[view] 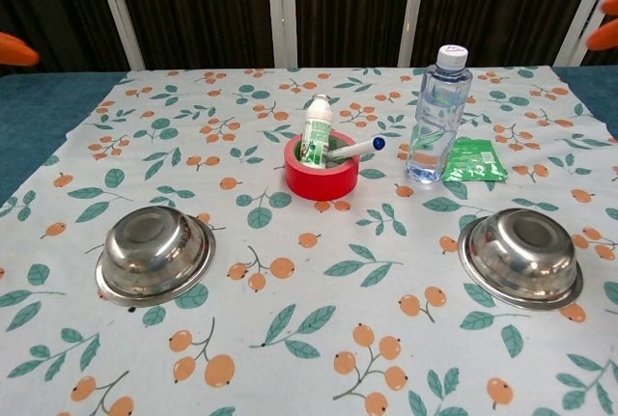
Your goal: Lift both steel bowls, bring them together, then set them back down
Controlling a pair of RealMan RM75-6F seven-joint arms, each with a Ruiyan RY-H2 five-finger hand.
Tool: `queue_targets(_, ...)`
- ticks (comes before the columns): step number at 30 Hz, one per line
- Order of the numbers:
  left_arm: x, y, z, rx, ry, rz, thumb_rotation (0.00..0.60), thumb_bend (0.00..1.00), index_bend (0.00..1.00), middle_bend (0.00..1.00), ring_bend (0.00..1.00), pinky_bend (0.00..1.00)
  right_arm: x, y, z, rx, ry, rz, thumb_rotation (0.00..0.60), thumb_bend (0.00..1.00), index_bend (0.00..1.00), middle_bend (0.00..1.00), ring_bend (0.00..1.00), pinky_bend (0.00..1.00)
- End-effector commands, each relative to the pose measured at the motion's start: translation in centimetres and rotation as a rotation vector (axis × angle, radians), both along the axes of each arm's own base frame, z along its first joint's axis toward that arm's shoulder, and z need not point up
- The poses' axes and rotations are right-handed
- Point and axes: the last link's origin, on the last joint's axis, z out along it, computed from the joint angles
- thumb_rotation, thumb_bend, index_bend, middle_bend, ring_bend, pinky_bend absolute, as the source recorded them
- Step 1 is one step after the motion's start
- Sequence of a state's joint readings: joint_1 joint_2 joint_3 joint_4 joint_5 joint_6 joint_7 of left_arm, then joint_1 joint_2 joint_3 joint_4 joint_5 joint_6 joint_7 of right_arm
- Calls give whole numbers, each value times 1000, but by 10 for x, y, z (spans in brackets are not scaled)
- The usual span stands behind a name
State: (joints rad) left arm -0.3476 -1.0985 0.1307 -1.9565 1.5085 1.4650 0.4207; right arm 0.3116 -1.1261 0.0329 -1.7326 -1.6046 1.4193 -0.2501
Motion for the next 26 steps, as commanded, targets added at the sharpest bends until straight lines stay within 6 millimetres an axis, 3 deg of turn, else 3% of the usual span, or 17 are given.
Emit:
queue_targets(1, -30, -43, 18, 77, 114, 76, 600, 0, 106, 0, 0, 158, -22, 24, 12, -46, 26, -26, 600, 44, 197, 24, 153, 0)
queue_targets(5, -50, -56, 23, 131, 101, 110, 600, 0, 108, 0, 0, 122, -39, 47, 18, -75, 58, -44, 600, 44, 197, 24, 153, 0)
queue_targets(12, -75, -61, 22, 158, 74, 101, 600, 0, 123, 0, 0, 95, -60, 72, 26, -59, 125, -102, 600, 44, 197, 24, 153, 0)
queue_targets(26, -77, -62, 19, 230, 96, 53, 600, 0, 111, 0, 0, 92, -73, 68, 28, -86, 126, -71, 600, 44, 177, 24, 129, 0)
